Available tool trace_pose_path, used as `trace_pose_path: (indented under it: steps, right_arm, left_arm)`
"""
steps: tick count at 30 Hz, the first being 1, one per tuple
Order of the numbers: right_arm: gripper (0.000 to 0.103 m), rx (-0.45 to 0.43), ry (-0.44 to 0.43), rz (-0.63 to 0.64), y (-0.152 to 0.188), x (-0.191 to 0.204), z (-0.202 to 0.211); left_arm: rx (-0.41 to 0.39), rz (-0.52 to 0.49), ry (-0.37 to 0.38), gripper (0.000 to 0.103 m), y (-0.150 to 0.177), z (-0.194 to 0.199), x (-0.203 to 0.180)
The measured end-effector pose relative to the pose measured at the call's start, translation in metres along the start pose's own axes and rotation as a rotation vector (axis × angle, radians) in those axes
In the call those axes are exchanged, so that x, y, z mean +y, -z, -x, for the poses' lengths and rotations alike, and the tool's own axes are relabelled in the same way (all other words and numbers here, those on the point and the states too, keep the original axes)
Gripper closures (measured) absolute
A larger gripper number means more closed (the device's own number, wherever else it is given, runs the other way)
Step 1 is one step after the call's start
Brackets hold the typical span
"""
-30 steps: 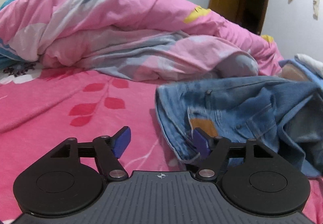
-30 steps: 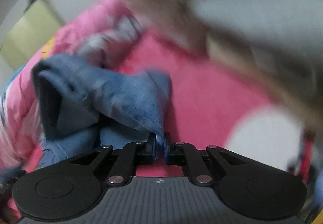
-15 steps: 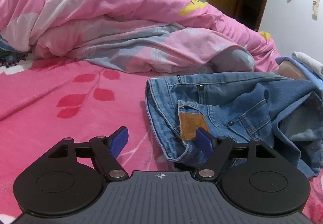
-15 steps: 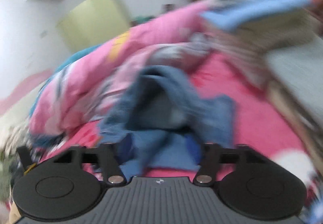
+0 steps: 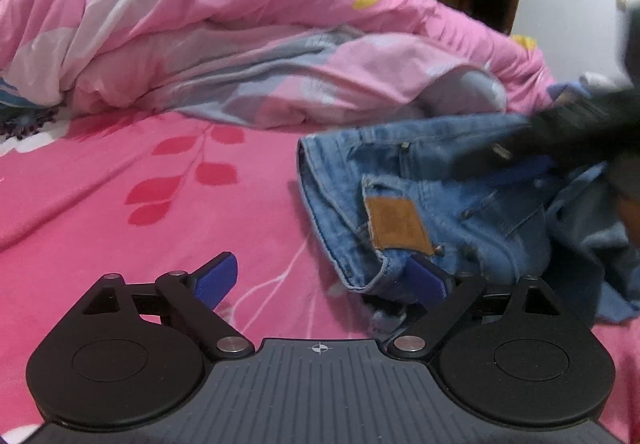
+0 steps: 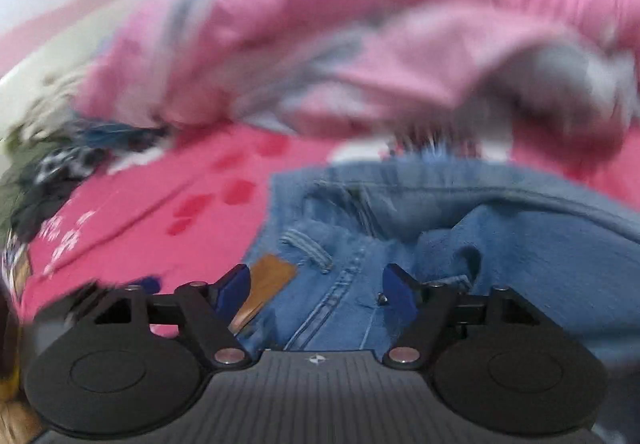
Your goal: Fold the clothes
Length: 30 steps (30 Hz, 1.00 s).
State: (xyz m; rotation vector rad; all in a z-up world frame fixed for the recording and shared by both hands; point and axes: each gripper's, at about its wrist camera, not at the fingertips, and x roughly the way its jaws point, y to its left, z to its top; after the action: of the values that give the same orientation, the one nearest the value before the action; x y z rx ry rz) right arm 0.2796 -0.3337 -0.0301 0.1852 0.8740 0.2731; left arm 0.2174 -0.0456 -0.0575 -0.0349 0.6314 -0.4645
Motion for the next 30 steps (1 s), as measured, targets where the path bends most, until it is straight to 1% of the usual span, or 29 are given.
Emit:
trace_pose_path:
  steps: [1,3,5,7,9,11,12,14,17,19,20,21,22,24,26,27,28,30]
  right_arm:
    - [0.029,0.037,0.001,-0.042,-0.011,-0.004,-0.010]
    - [0.029,0.084,0.006,-0.040,-0.028,-0.002,-0.017]
    - [0.029,0.115,0.062,0.037,-0.045,0.005,-0.019]
    - [0.029,0.162,0.138,0.140,-0.058,0.007,-0.022]
    - [0.030,0.246,0.177,0.241,-0.067,0.006,-0.029]
    - [0.030,0.317,0.226,0.298,-0.067,0.000,-0.035]
    - [0.030,0.338,0.258,0.328,-0.066,-0.003,-0.036]
    - [0.030,0.370,0.283,0.344,-0.063,-0.008,-0.039]
    - [0.030,0.418,0.296,0.390,-0.055,-0.012,-0.046]
    - [0.030,0.428,0.321,0.403,-0.050,-0.012,-0.047]
    - [0.034,0.423,0.317,0.408,-0.046,-0.008,-0.040]
    - [0.041,0.418,0.312,0.413,-0.043,-0.005,-0.034]
    - [0.045,0.412,0.308,0.418,-0.039,-0.001,-0.027]
    - [0.065,0.399,0.305,0.429,-0.031,0.006,-0.014]
    - [0.074,0.366,0.335,0.438,-0.018,0.014,-0.001]
    - [0.078,0.336,0.336,0.427,-0.012,0.018,0.007]
    - [0.080,0.307,0.327,0.408,-0.007,0.022,0.017]
    - [0.086,0.240,0.271,0.340,0.001,0.031,0.042]
  left_arm:
    - [0.006,-0.001,0.000,0.011,0.001,-0.001,0.001]
    - [0.010,-0.004,-0.003,0.010,0.001,-0.002,0.003]
    - [0.015,-0.006,-0.007,0.006,0.002,-0.004,0.004]
    - [0.037,0.003,-0.006,0.006,0.002,-0.008,0.007]
    - [0.061,0.023,-0.001,0.006,0.002,-0.011,0.010]
    - [0.069,0.034,0.006,0.006,0.002,-0.011,0.012]
    - [0.071,0.036,0.006,0.006,0.002,-0.011,0.012]
    - [0.073,0.032,0.003,0.006,0.002,-0.011,0.011]
    - [0.074,0.029,-0.001,0.006,0.002,-0.011,0.012]
    - [0.075,0.034,0.000,0.006,0.002,-0.011,0.014]
    - [0.077,0.036,0.001,0.006,0.002,-0.012,0.016]
    - [0.079,0.040,0.000,0.005,0.002,-0.012,0.017]
    - [0.082,0.045,-0.002,0.004,0.002,-0.012,0.018]
    - [0.083,0.051,-0.005,0.004,0.001,-0.011,0.018]
    - [0.079,0.053,-0.006,0.004,0.000,-0.010,0.018]
    - [0.077,0.053,-0.007,0.004,0.000,-0.009,0.018]
    - [0.072,0.054,-0.008,0.005,0.000,-0.007,0.018]
    - [0.043,0.067,-0.009,0.005,-0.001,0.000,0.021]
